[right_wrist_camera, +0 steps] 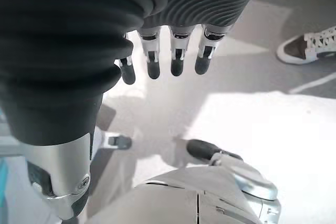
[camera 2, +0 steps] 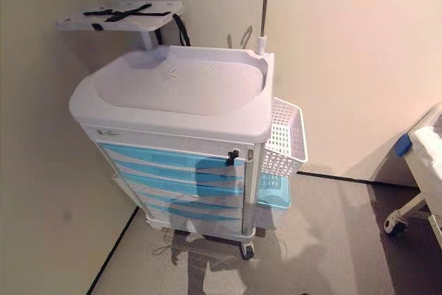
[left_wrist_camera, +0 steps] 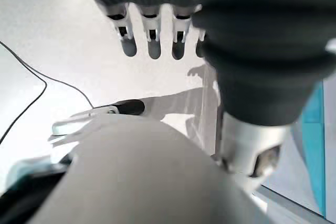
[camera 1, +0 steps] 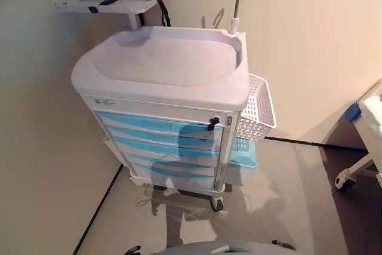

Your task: Open the drawer and pick up the medicine

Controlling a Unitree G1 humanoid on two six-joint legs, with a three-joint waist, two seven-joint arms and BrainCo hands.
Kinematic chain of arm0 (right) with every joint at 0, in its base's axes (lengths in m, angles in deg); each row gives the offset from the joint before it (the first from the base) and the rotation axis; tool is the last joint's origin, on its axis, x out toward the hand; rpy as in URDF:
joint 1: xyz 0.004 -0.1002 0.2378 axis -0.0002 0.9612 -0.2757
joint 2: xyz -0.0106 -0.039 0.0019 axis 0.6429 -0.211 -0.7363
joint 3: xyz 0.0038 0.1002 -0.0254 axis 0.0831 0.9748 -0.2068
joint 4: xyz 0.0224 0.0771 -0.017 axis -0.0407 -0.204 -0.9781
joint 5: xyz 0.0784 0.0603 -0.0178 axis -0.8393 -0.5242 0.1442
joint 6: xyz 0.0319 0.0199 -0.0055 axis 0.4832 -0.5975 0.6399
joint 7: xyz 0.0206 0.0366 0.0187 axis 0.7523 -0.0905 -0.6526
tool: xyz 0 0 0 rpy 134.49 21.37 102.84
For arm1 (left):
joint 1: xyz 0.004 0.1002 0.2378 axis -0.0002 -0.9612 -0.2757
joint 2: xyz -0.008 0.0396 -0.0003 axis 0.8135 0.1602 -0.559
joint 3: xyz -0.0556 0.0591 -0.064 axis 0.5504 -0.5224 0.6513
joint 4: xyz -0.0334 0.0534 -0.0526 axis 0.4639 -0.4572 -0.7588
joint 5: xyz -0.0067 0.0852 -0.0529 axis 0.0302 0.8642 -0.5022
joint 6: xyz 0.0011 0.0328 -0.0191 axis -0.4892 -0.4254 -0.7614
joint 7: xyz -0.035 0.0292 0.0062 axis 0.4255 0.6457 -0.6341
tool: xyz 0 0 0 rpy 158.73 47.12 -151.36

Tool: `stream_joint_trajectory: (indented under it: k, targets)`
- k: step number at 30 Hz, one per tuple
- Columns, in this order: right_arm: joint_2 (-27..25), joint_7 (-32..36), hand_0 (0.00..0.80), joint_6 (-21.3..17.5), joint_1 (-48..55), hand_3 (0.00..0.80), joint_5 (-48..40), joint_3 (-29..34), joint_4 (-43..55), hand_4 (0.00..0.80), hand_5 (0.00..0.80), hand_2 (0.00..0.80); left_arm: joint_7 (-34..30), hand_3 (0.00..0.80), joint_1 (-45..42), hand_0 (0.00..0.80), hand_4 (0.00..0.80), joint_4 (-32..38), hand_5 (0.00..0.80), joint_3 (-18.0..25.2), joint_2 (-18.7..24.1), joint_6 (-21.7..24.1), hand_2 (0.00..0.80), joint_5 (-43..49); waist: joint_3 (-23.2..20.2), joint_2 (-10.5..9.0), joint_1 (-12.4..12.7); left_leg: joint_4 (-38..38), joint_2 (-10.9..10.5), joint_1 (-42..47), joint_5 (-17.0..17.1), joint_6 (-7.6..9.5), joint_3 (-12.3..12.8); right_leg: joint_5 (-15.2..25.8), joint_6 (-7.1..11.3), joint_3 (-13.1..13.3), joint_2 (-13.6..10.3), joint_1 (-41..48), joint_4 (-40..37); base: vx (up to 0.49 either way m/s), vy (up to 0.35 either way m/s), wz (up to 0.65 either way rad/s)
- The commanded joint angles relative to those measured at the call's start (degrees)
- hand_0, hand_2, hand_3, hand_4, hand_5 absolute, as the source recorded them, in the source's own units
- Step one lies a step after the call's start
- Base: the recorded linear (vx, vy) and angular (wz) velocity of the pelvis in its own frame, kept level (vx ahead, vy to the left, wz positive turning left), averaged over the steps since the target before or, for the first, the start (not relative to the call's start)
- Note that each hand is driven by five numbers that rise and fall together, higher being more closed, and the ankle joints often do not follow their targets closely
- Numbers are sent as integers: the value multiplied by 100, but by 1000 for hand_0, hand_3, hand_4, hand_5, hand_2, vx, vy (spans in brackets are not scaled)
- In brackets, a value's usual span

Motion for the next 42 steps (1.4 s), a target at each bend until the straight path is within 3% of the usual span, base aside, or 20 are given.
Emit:
stream_joint_trajectory:
  k: [1,28,42]
  targets:
    - [62,37,0,-114,-467,0,94,27,-298,0,0,0,-86,0,385,0,0,-344,0,-21,-37,44,0,33,176,-223,-36,28,-353,182,-431,247,203,52,356,-12,-65,-130,49,0,0,0]
    - [25,39,0,-102,-462,0,126,44,-324,0,0,0,-65,0,388,0,0,-278,0,27,-12,54,0,-61,223,-217,-48,28,-373,159,-441,266,167,46,342,-8,-62,-143,49,0,0,0]
    - [-50,-15,0,-118,-570,0,90,17,-212,0,0,0,34,0,479,0,0,32,0,192,96,164,0,-547,465,-325,31,28,-408,-193,-336,309,24,91,347,-113,-93,-434,114,-7,7,2]
